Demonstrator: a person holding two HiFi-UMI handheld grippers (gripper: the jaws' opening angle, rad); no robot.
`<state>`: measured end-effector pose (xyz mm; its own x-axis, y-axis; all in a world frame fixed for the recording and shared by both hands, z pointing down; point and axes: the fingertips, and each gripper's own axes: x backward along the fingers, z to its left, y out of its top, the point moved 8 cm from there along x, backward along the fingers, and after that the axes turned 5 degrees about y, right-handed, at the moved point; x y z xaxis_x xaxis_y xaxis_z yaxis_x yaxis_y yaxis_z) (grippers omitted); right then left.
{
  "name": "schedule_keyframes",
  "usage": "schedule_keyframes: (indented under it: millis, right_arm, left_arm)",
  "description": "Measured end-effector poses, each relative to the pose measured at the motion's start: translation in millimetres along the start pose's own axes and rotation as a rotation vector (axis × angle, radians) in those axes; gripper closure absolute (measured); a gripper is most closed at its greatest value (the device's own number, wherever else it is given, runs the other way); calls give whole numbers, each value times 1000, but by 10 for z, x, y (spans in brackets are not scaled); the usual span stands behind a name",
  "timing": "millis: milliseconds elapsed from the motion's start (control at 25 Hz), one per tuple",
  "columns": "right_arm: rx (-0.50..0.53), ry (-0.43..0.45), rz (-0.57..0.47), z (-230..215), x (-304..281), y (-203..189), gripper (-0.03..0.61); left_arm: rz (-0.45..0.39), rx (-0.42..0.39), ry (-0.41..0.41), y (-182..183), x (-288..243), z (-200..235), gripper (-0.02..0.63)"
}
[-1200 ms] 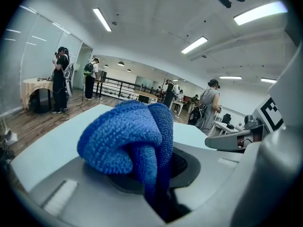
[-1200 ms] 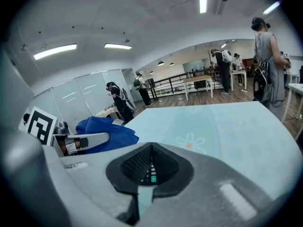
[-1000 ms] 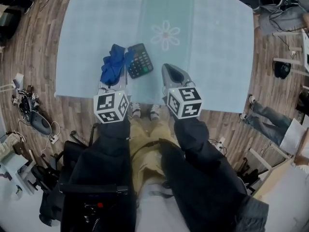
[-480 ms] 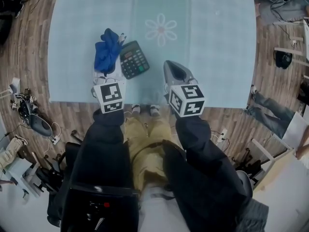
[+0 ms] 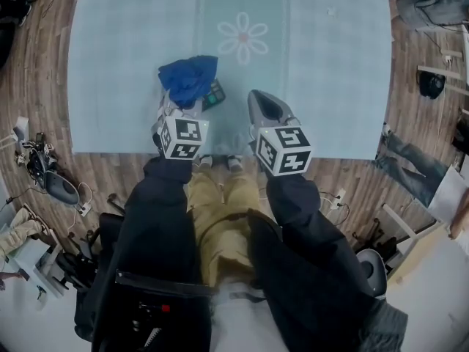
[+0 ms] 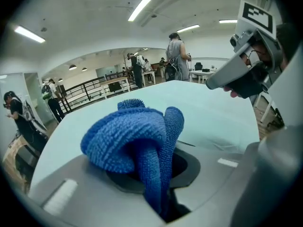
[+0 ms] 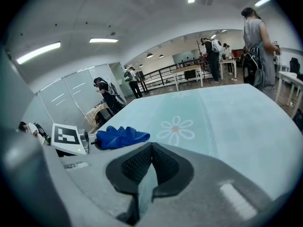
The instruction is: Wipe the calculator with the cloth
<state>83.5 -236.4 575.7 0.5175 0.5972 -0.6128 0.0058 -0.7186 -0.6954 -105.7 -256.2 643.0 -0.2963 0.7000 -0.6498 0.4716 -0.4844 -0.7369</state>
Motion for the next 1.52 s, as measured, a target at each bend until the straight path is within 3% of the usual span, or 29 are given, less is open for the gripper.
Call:
schedule_keyframes:
  millis: [480,640,880,1040,1200,1400,1520]
  right_arm:
    - [-5,2,0,-32,151,-130,580]
    - [-4,-1,-7,-32,225,-138,580]
    - [-7,-3,-30,-37,353,-119,580]
    - [-15,-7,-46,-30,407,-104,580]
    - [-18,-10,-54,-39,451,-61,580]
    - [-23,-13,-59,-78,404,-7,580]
    - [-28,-21,-55,-119,393,-9,580]
  left_arm:
    - [52,49,-231,-172,97,-480,546]
    - [64,121,-306,-218,211,-604,545]
    - [12,267,-343,-67,551,-601,545]
    - [-51,312,-302,131,800,-385,545]
    - [-118,308,-205,389,934,-52,545]
    - [-165,248,-29,619,855,406,546]
    - [-141,164,48,629,697,532,546]
